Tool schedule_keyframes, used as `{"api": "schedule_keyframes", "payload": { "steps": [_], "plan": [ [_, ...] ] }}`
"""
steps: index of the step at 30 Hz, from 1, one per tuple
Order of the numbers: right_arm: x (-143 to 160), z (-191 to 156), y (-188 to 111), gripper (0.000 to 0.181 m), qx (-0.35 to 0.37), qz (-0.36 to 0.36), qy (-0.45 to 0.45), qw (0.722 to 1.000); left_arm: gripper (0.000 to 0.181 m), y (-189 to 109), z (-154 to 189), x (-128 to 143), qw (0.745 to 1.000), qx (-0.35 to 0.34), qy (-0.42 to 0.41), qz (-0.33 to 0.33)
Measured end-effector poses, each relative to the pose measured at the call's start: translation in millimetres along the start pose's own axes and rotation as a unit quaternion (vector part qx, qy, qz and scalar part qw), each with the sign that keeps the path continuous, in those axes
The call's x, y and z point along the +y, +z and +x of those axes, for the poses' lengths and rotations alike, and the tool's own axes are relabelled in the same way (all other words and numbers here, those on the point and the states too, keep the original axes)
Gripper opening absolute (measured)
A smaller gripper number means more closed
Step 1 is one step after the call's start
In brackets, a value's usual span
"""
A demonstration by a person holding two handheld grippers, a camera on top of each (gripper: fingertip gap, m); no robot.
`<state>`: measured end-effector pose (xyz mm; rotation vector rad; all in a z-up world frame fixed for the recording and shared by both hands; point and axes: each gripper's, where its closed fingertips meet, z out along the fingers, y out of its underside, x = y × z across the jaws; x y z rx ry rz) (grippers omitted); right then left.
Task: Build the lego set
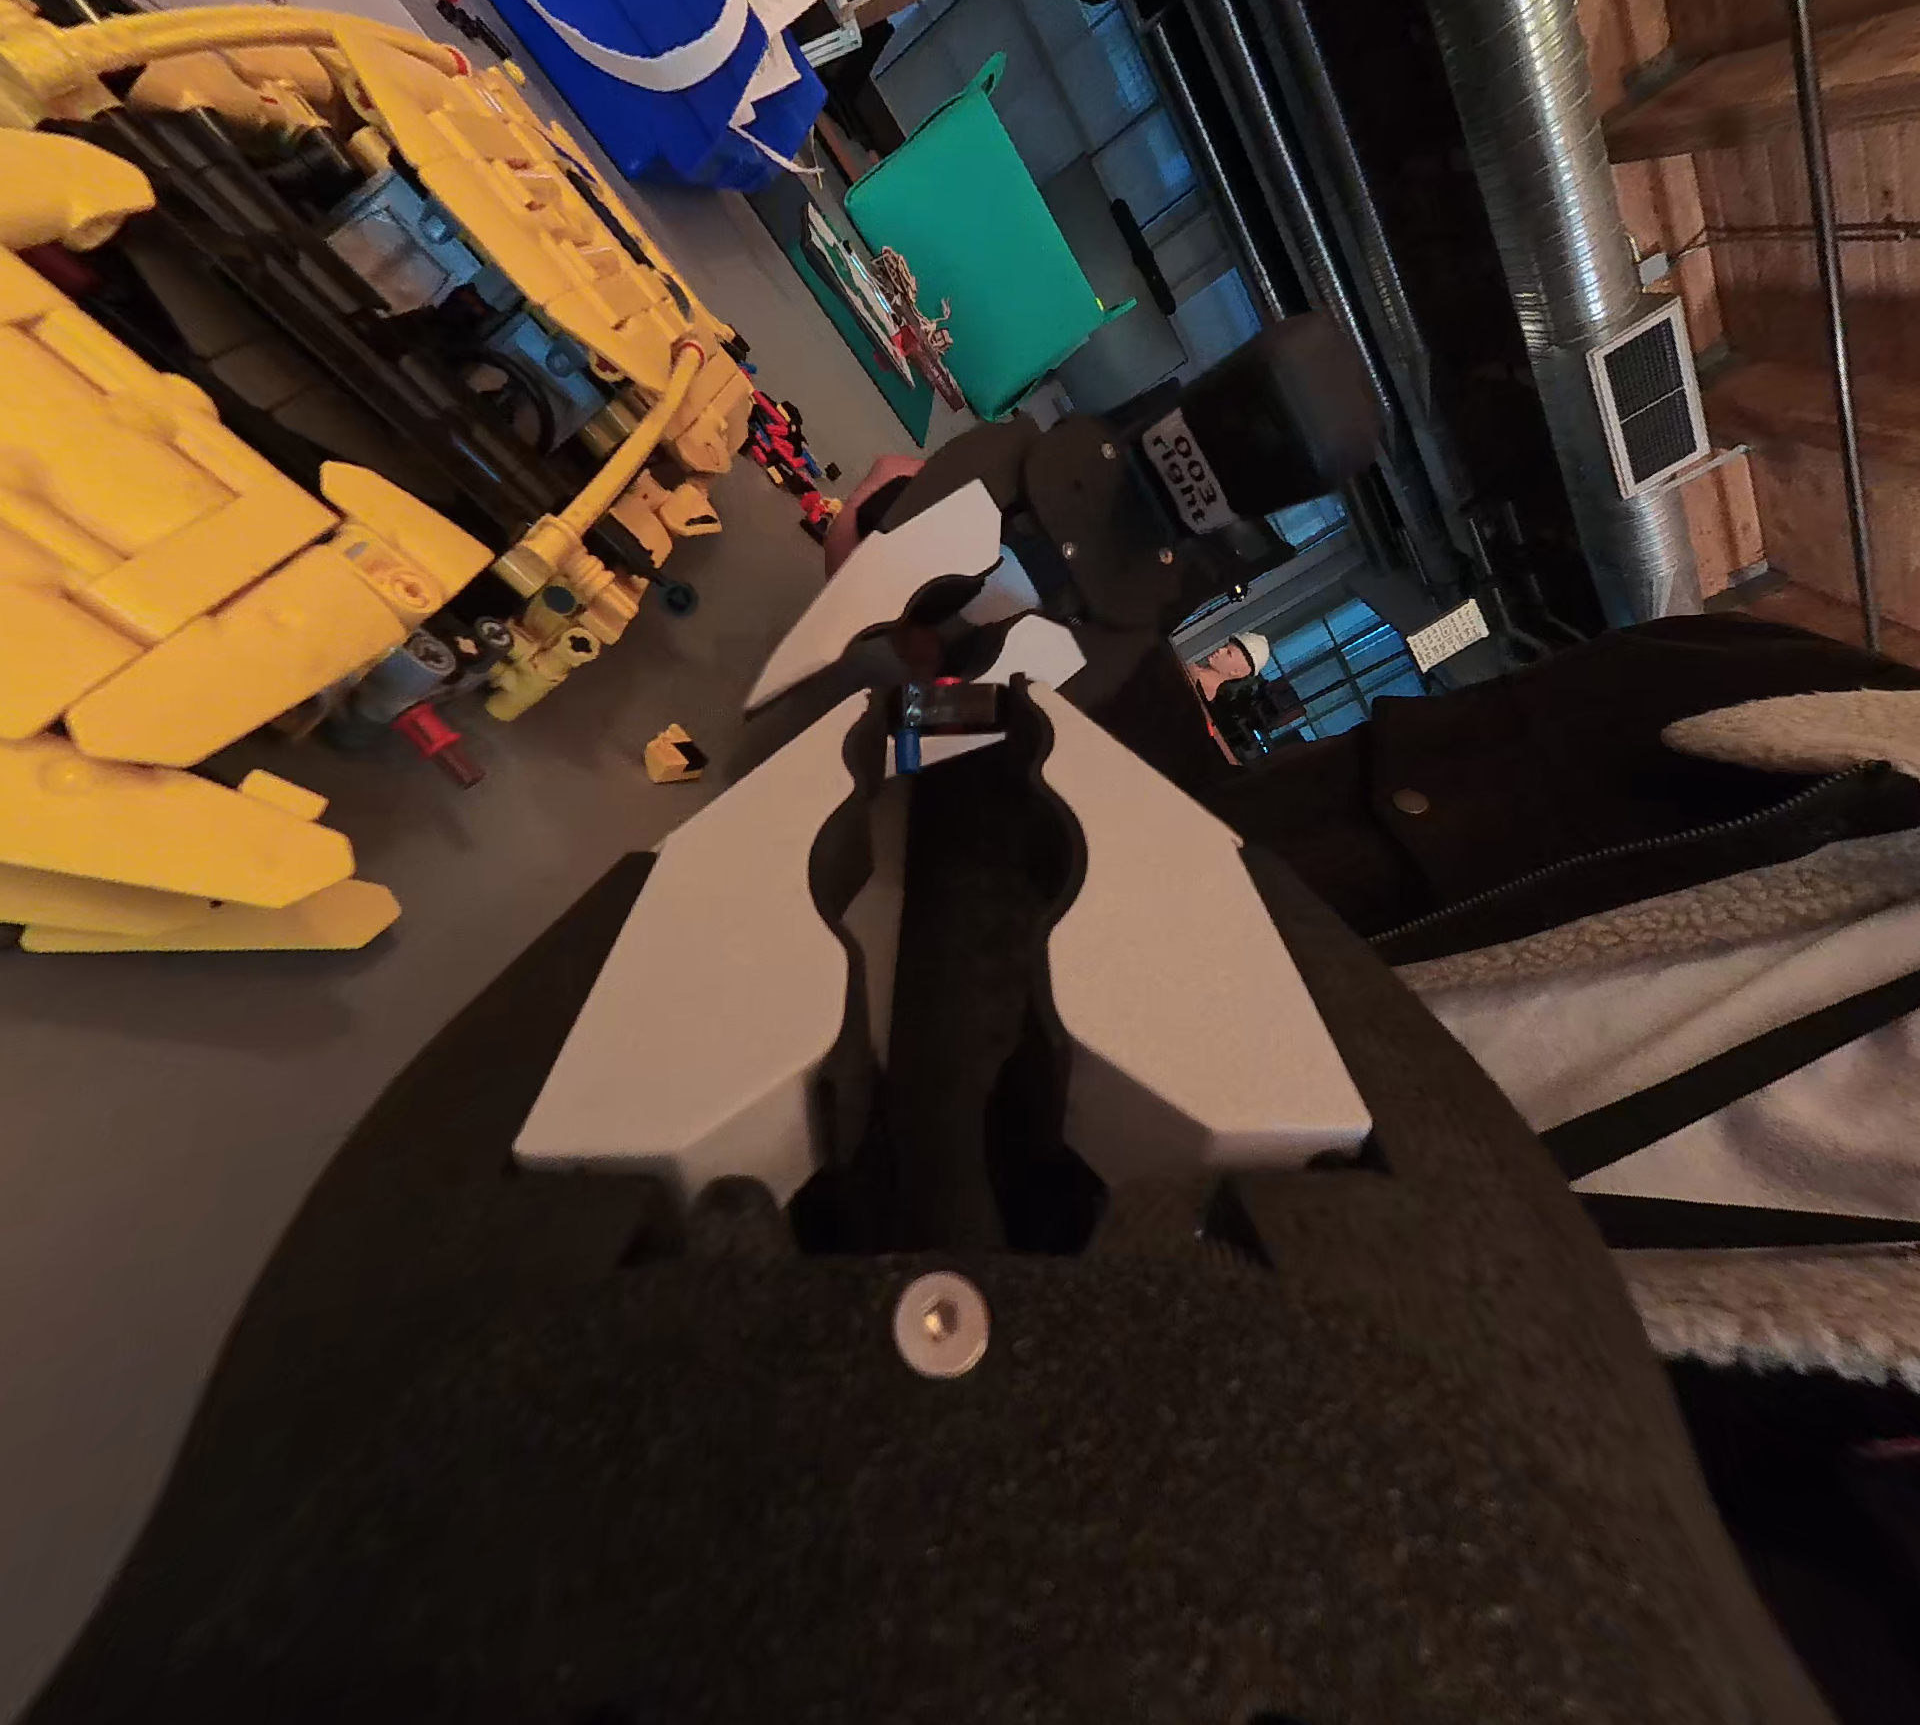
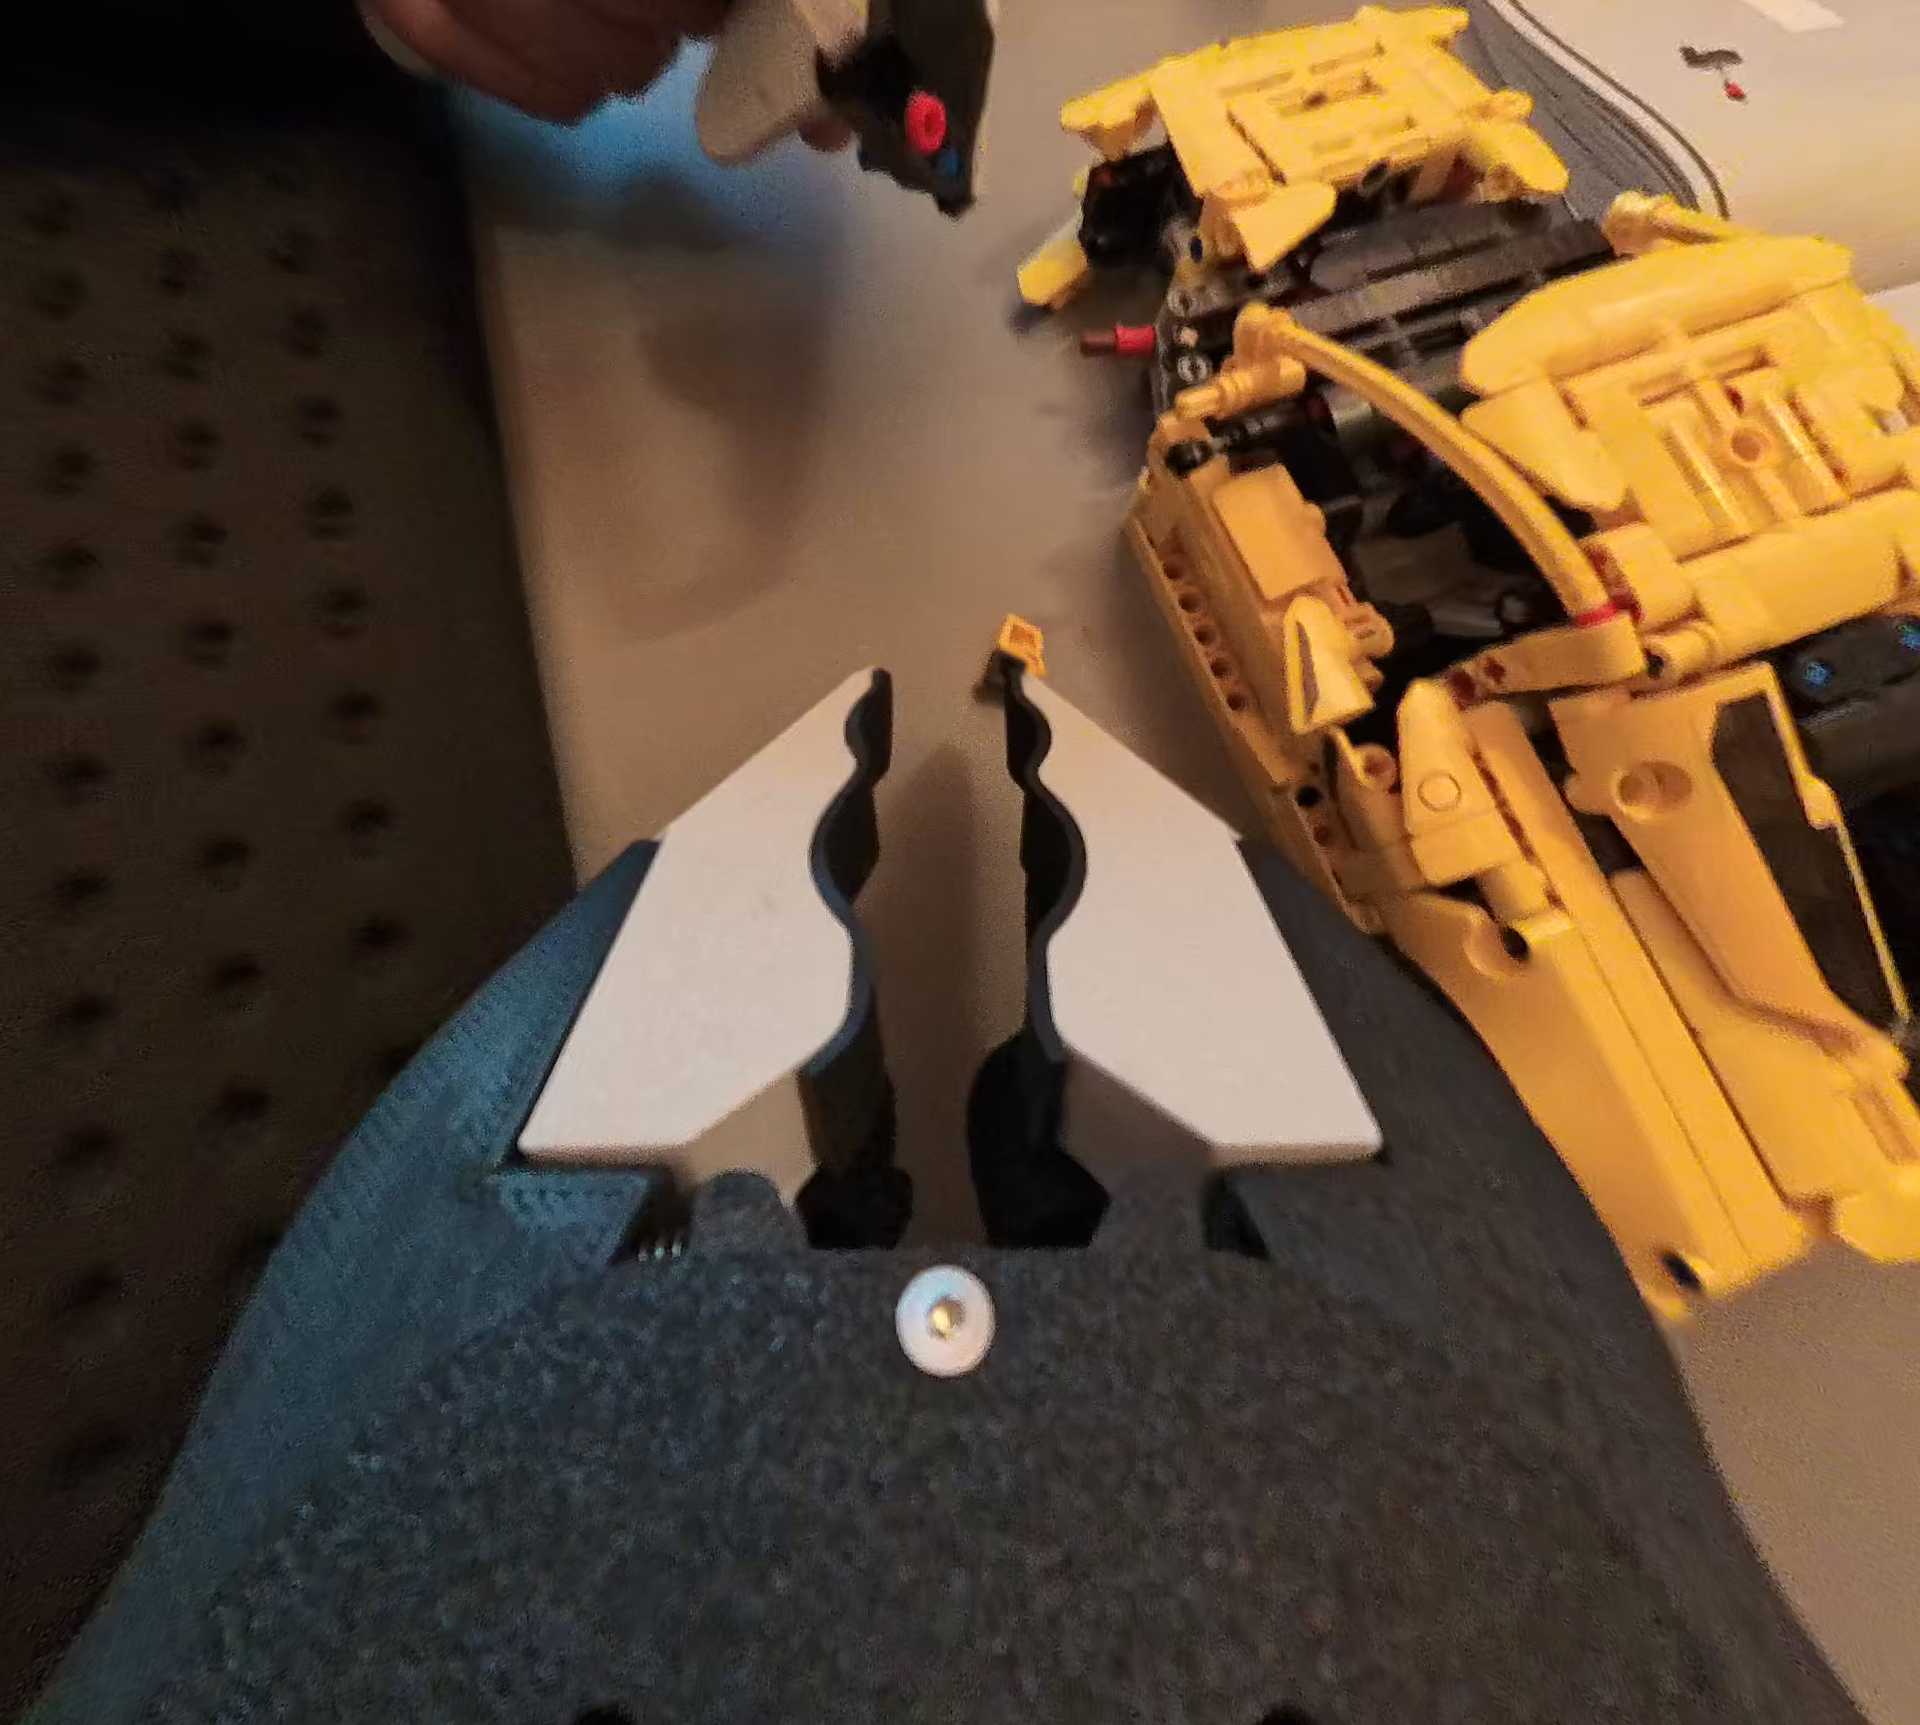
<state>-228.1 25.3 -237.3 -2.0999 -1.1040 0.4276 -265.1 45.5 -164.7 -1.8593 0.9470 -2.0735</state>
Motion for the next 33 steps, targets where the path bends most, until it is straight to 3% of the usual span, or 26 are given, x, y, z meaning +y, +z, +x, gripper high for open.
{"api": "schedule_keyframes", "payload": {
  "steps": [2, 7, 11, 15, 24, 29, 33],
  "plan": [
    [14, 7, 0, 0.018, 0.027, -0.039, -0.007, 0.999, 0.022, 1, -1, 1, 1.0, -0.003, 0.001, -0.004],
    [5, -16, 13, 0.02, -0.062, -0.014, 0.045, 0.997, 0.022, 2, -1, 2, 1.0, -0.002, 0.0, -0.005],
    [12, 16, 13, 0.032, 0.029, -0.038, 0.032, 0.998, 0.023, 2, -1, 3, 1.0, -0.002, 0.0, -0.006],
    [6, 21, 4, 0.027, 0.048, -0.027, 0.041, 0.998, 0.023, 2, -1, 3, 1.0, -0.001, 0.0, -0.007],
    [-1, 28, 31, 0.033, 0.111, -0.028, 0.1, 0.988, 0.023, 2, -1, 3, 1.0, -0.001, -0.002, -0.007],
    [-2, 27, 30, 0.015, 0.129, -0.033, 0.058, 0.989, 0.022, -1, 4, -2, 0.999, 0.028, -0.028, 0.012],
    [-7, 21, 23, 0.015, 0.146, -0.044, -0.074, 0.986, 0.022, -3, -1, -3, 0.998, 0.026, -0.049, 0.017]
  ]
}}
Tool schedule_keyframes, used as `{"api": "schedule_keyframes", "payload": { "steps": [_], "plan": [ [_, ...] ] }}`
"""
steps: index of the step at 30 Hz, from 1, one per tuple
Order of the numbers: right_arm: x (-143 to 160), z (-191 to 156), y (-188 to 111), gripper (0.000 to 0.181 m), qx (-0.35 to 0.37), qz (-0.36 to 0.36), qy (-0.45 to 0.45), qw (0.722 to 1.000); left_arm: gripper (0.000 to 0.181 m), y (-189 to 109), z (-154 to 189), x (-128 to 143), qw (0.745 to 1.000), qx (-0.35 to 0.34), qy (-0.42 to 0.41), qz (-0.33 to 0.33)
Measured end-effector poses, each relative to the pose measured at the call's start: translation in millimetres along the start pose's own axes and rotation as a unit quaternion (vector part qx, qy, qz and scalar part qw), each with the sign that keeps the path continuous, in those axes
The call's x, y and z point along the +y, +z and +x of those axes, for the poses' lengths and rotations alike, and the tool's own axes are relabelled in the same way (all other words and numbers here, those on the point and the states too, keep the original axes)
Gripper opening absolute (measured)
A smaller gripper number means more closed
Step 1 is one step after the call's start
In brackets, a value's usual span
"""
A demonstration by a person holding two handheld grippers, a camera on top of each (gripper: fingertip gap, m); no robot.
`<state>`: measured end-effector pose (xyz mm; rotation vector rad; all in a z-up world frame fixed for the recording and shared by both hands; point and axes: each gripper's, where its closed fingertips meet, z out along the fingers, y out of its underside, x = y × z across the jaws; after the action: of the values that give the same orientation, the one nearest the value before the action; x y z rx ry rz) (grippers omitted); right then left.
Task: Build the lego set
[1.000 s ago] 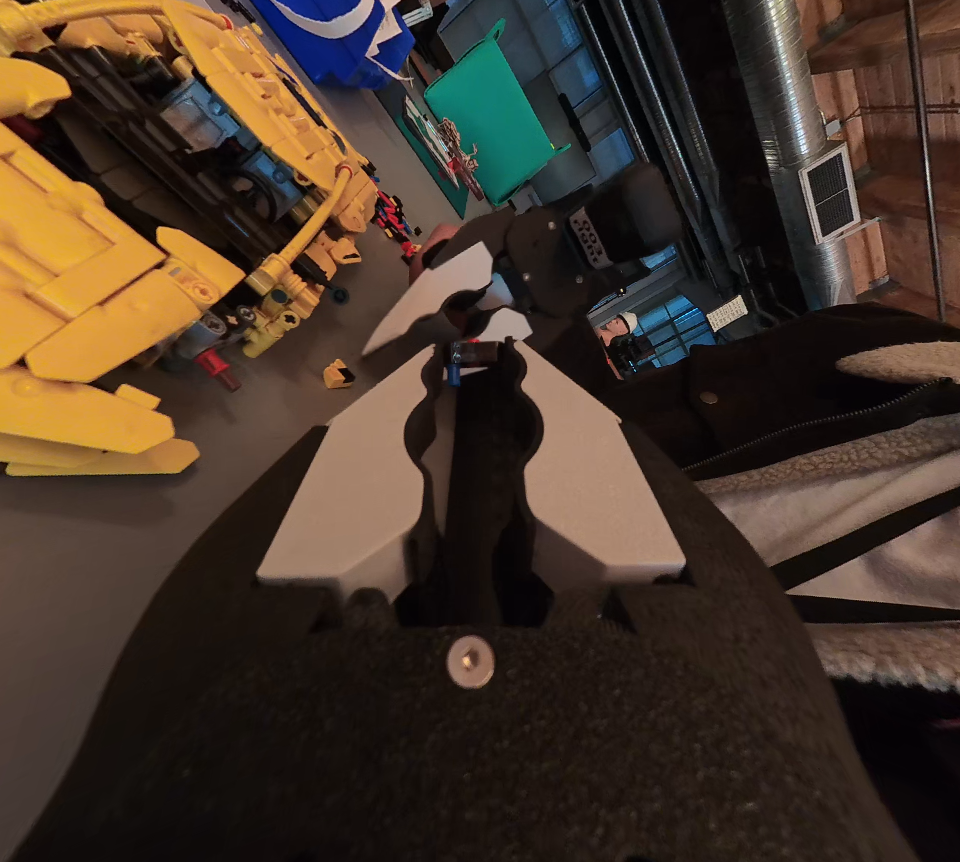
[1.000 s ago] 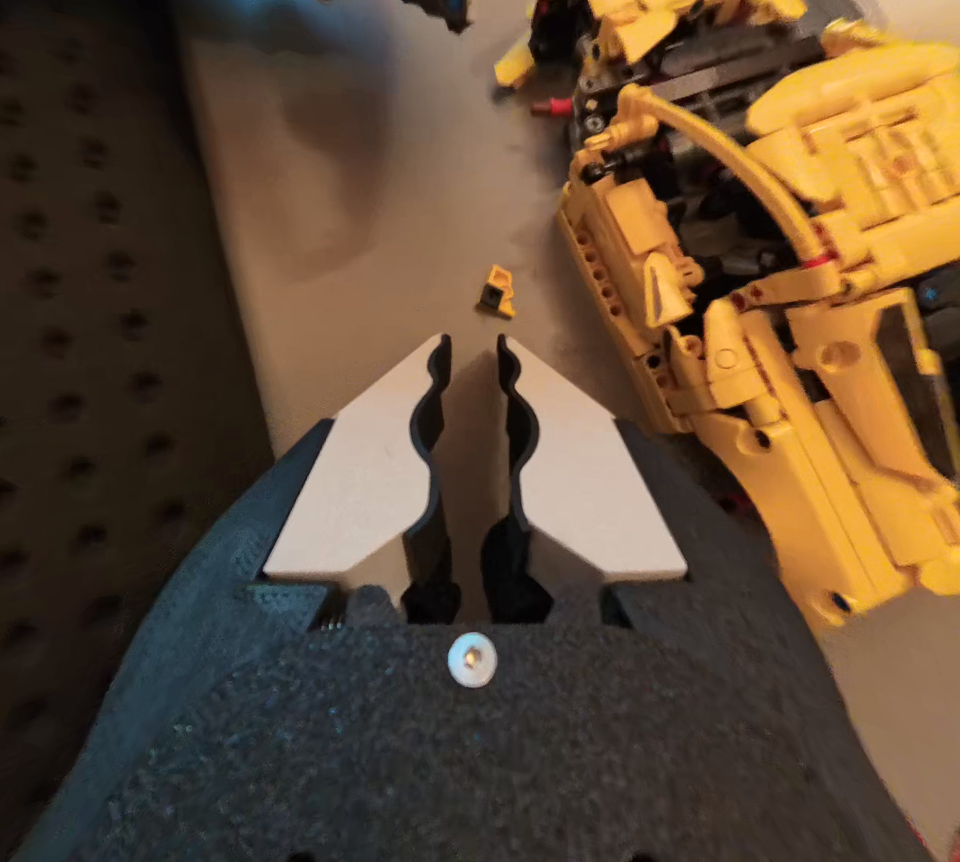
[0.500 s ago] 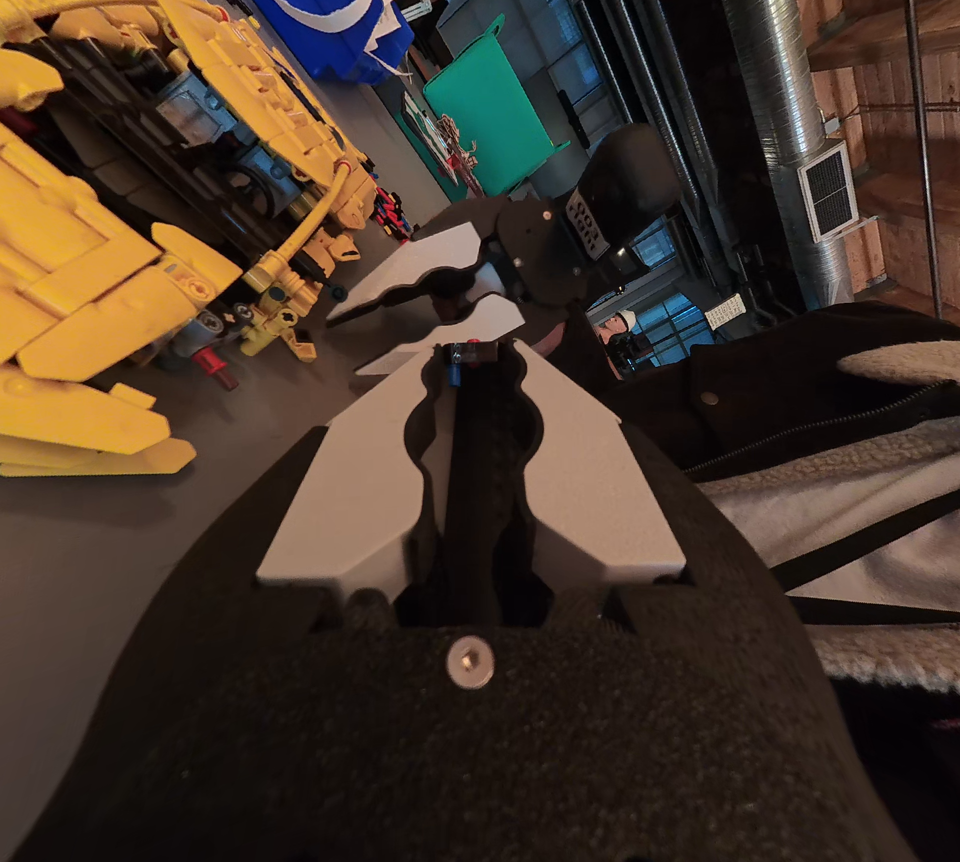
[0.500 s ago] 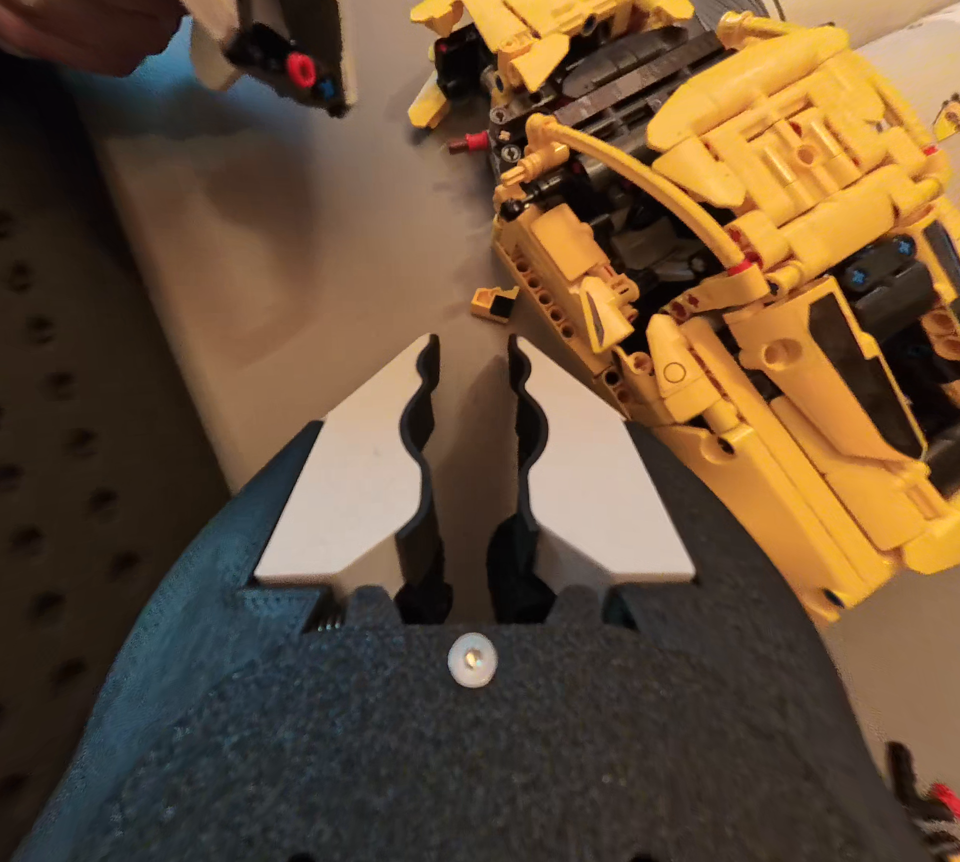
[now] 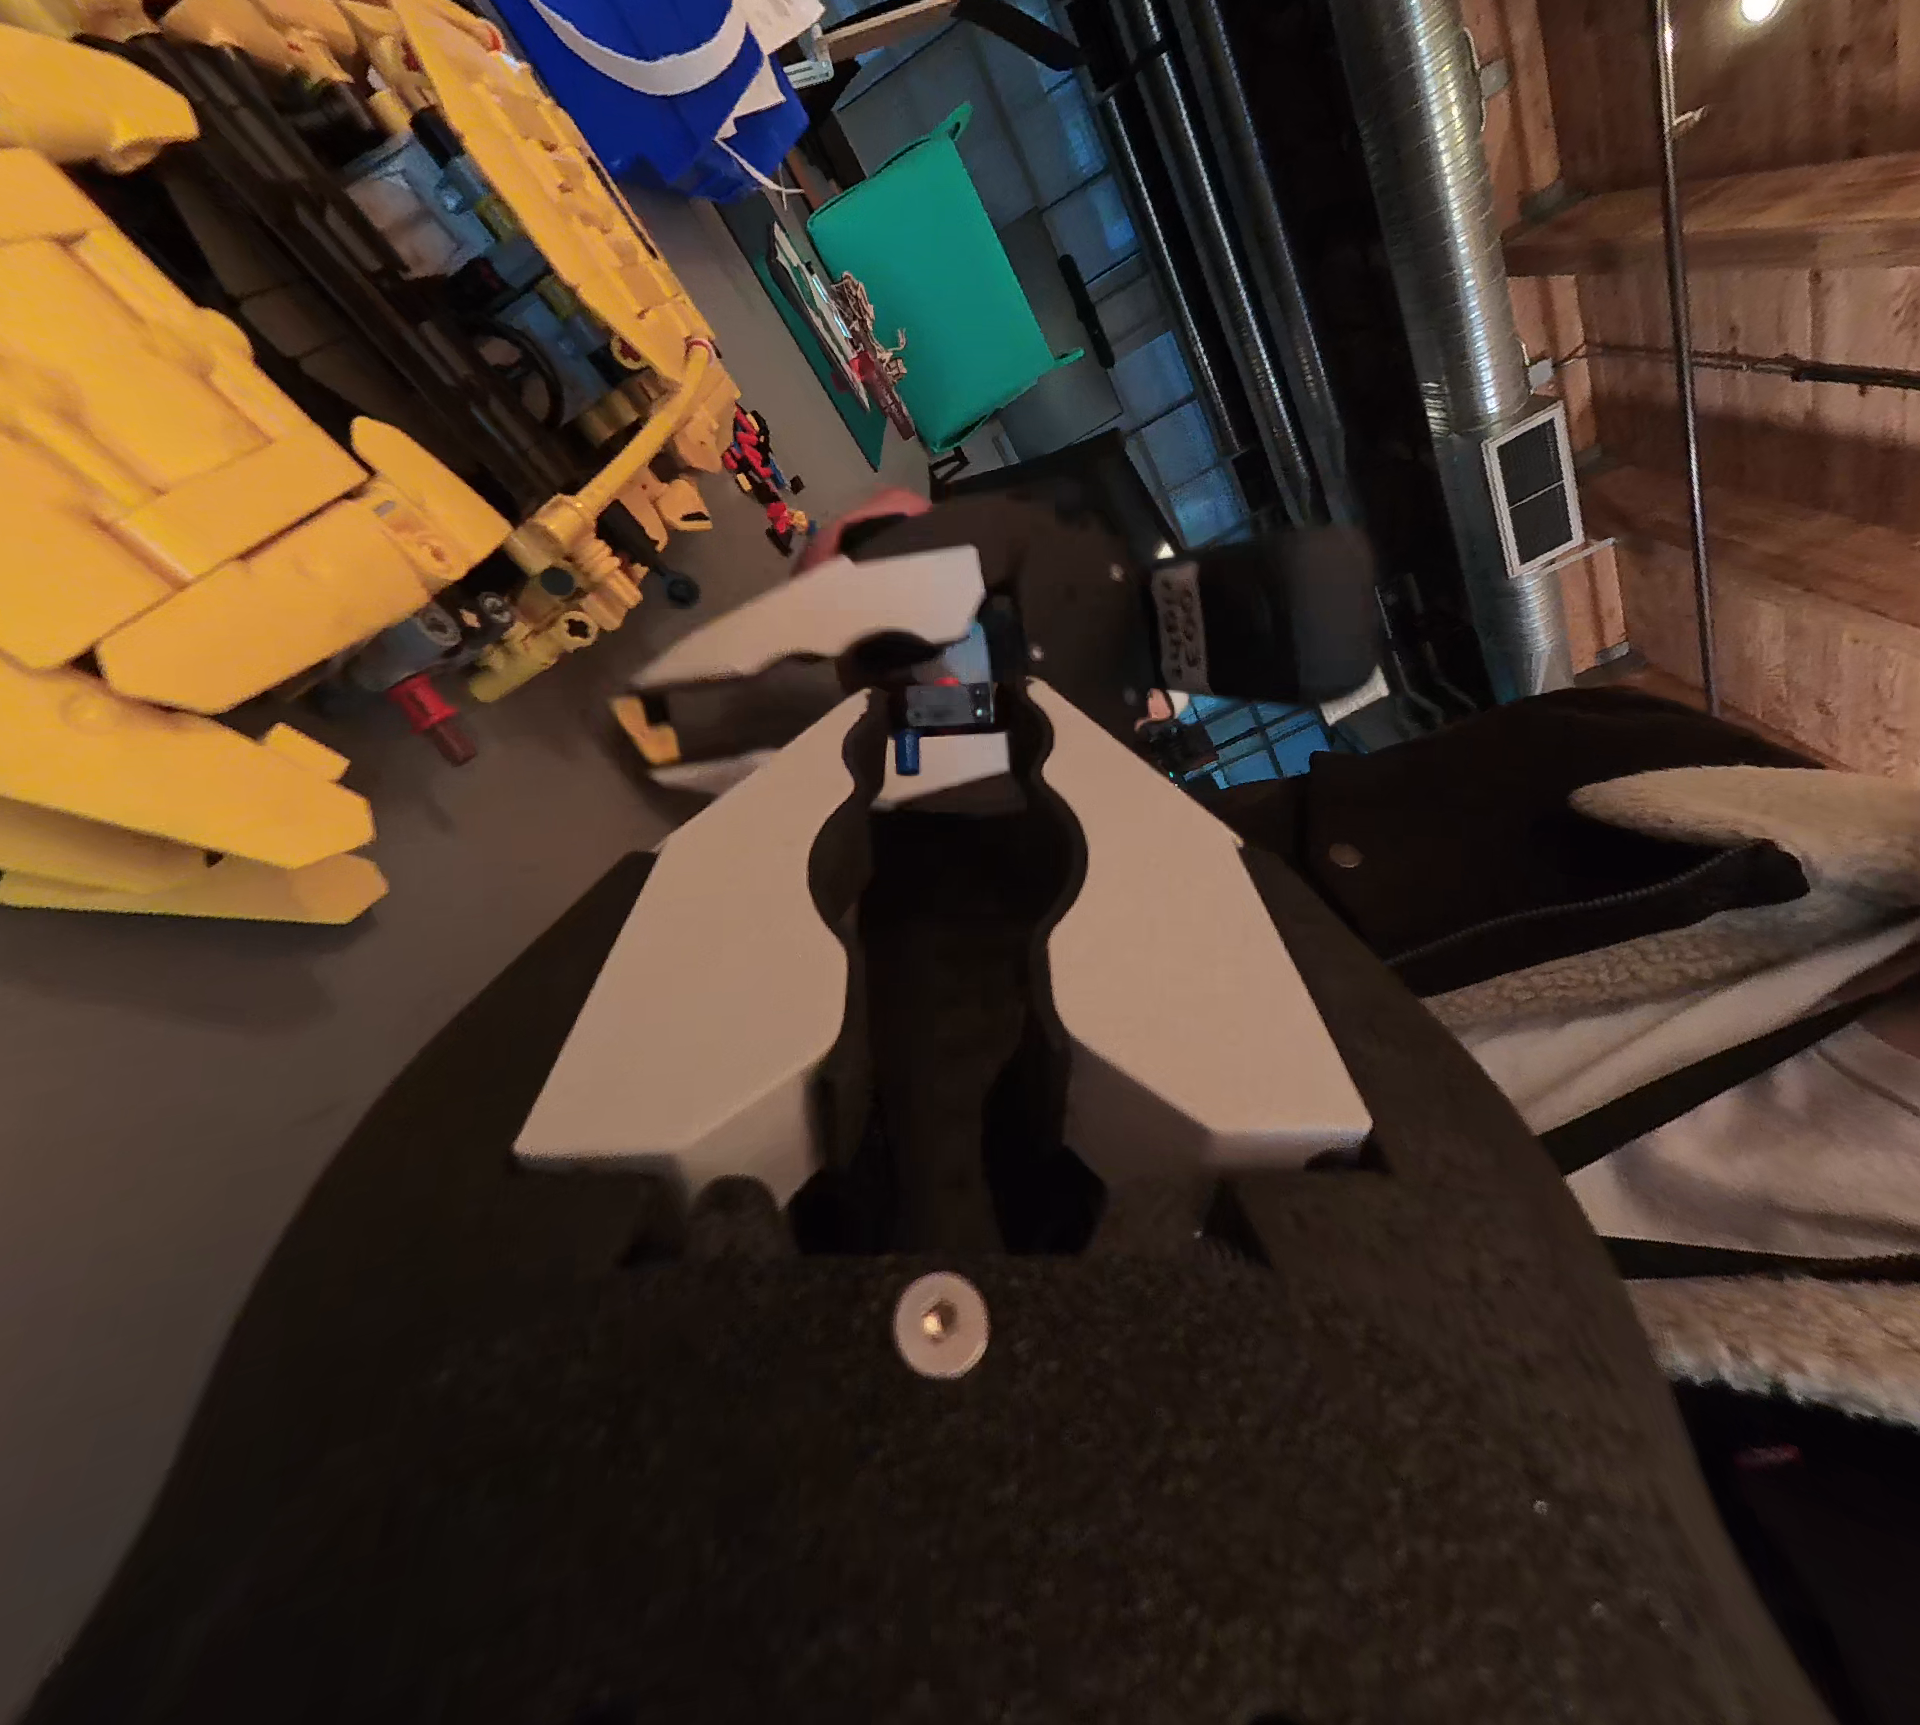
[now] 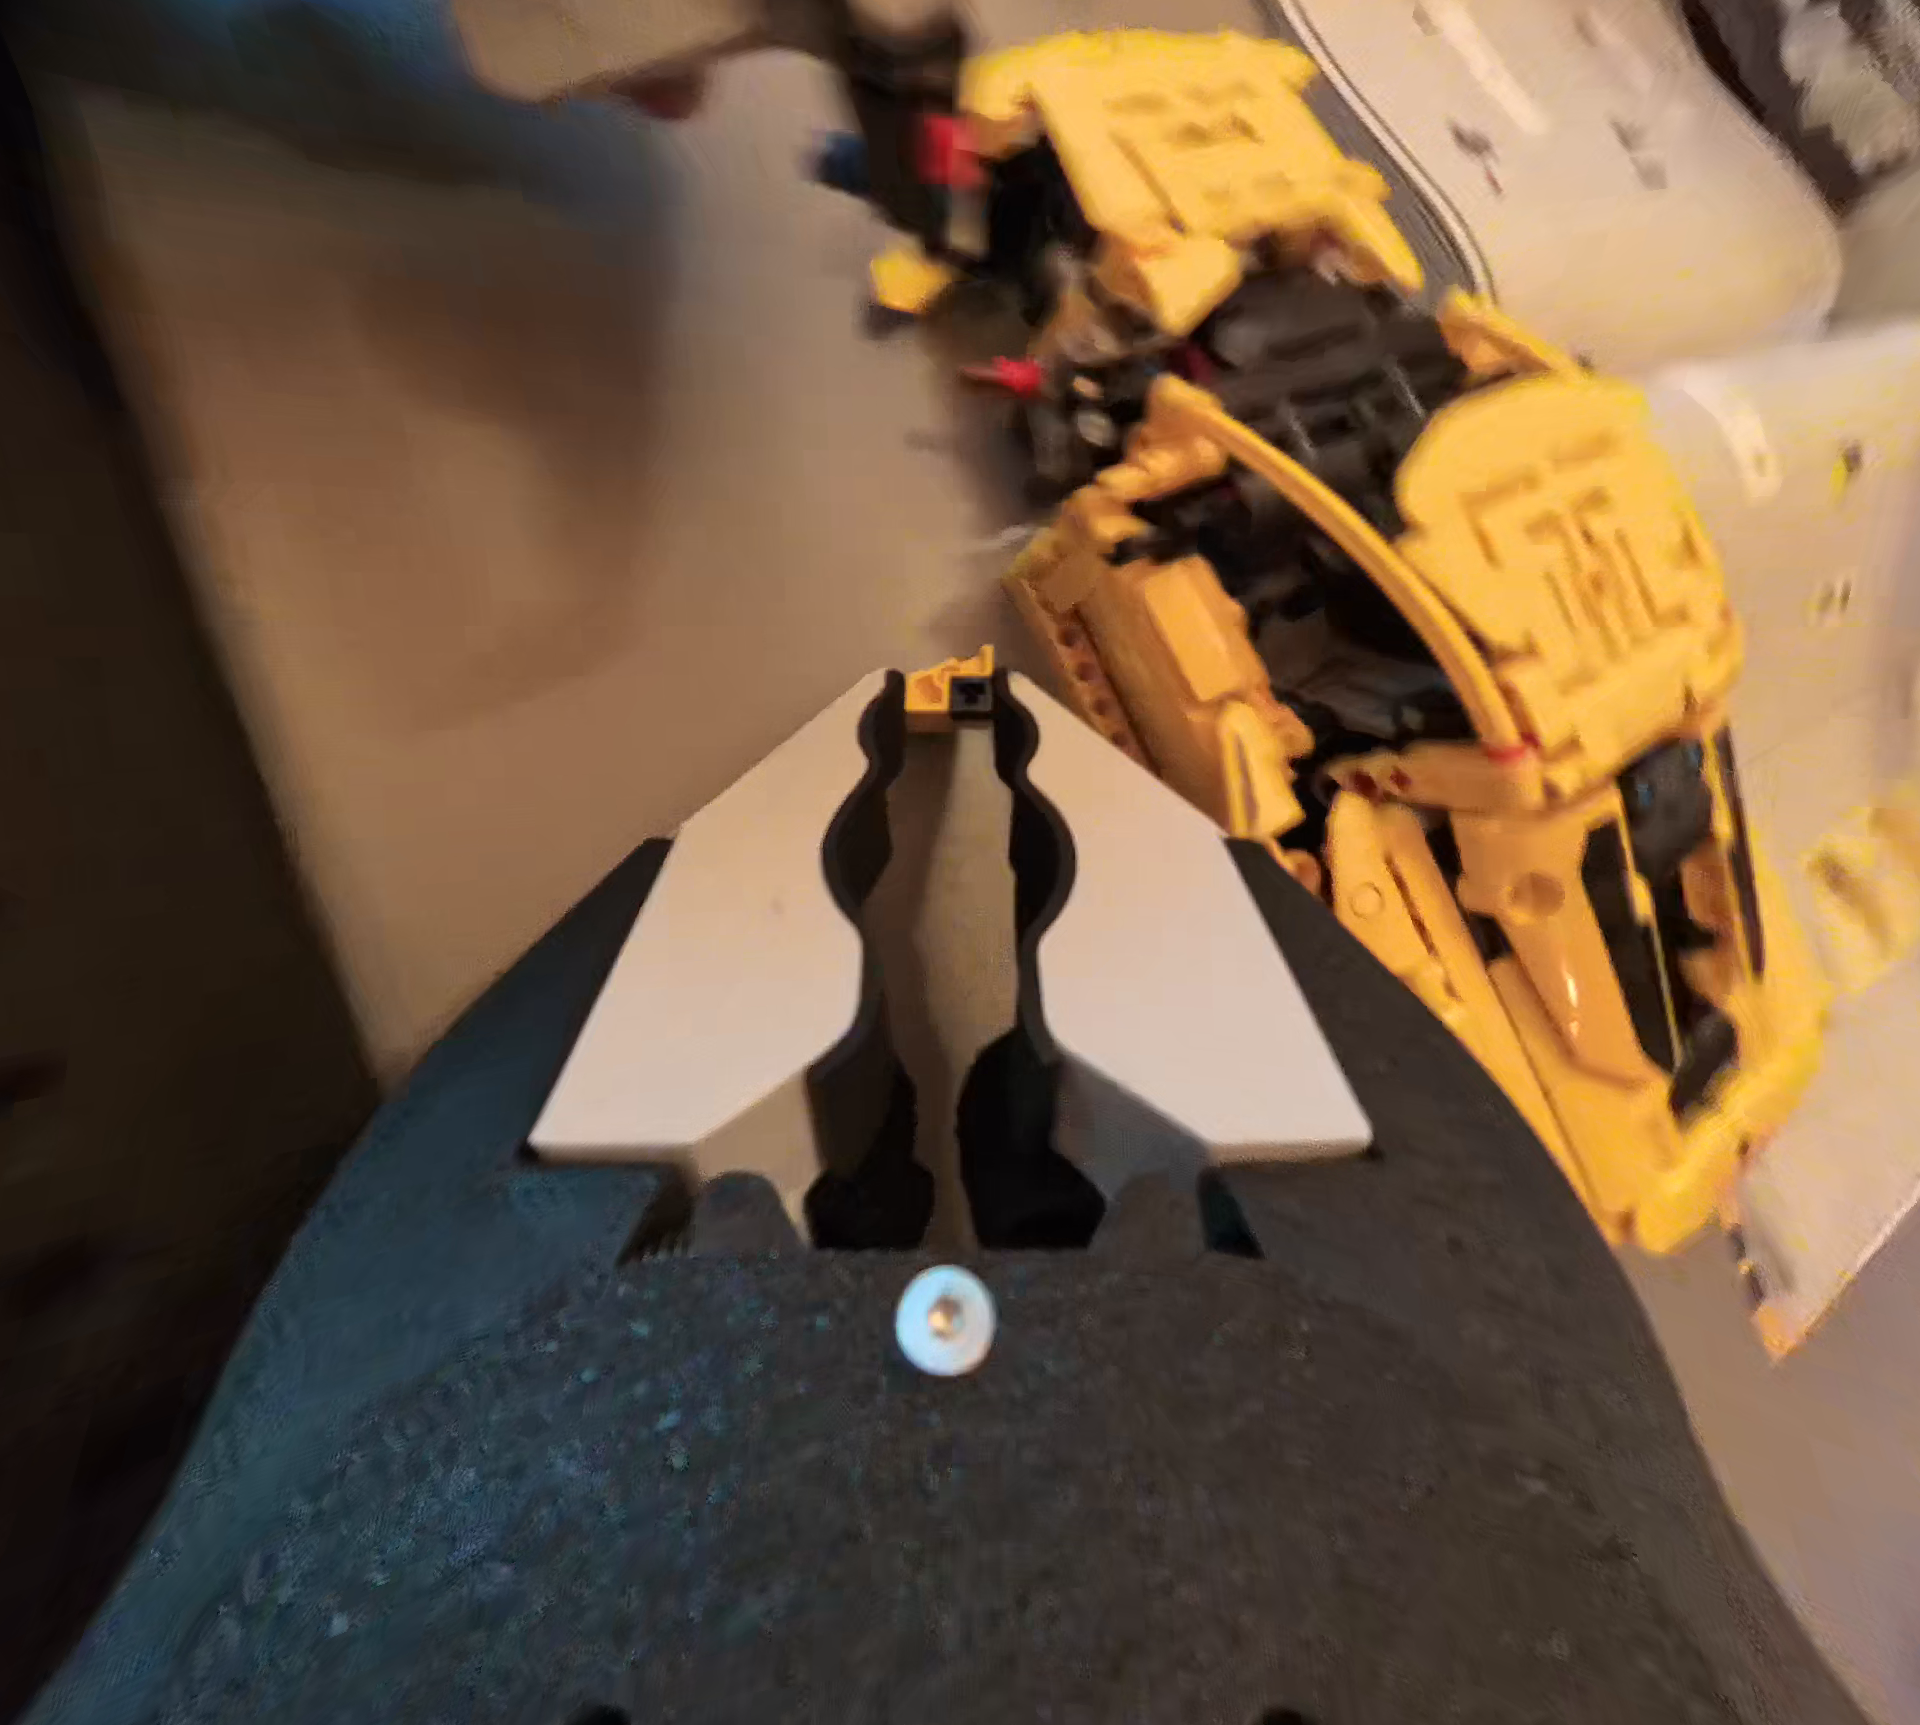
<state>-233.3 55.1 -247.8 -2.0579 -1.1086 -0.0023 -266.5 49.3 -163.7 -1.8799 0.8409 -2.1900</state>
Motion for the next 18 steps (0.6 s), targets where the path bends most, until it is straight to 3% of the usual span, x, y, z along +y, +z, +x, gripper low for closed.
{"api": "schedule_keyframes", "payload": {
  "steps": [3, 6, 11, 13, 18],
  "plan": [
    [-4, -32, -9, 0.015, -0.048, 0.027, -0.108, 0.993, 0.023, 0, -1, 1, 1.0, -0.003, 0.001, -0.002],
    [-3, -52, -17, 0.015, -0.09, 0.053, -0.144, 0.984, 0.022, 0, -2, 0, 1.0, -0.005, -0.001, 0.0],
    [0, -62, -22, 0.014, -0.181, 0.065, -0.078, 0.978, 0.022, 1, -3, 2, 1.0, -0.009, 0.002, -0.006],
    [-1, -59, -23, 0.023, -0.198, 0.066, -0.035, 0.977, 0.022, 1, -2, 2, 1.0, -0.008, 0.002, -0.005],
    [14, -48, -29, 0.023, -0.209, -0.007, 0.123, 0.97, 0.022, 2, -2, 3, 1.0, -0.006, 0.003, -0.008]
  ]
}}
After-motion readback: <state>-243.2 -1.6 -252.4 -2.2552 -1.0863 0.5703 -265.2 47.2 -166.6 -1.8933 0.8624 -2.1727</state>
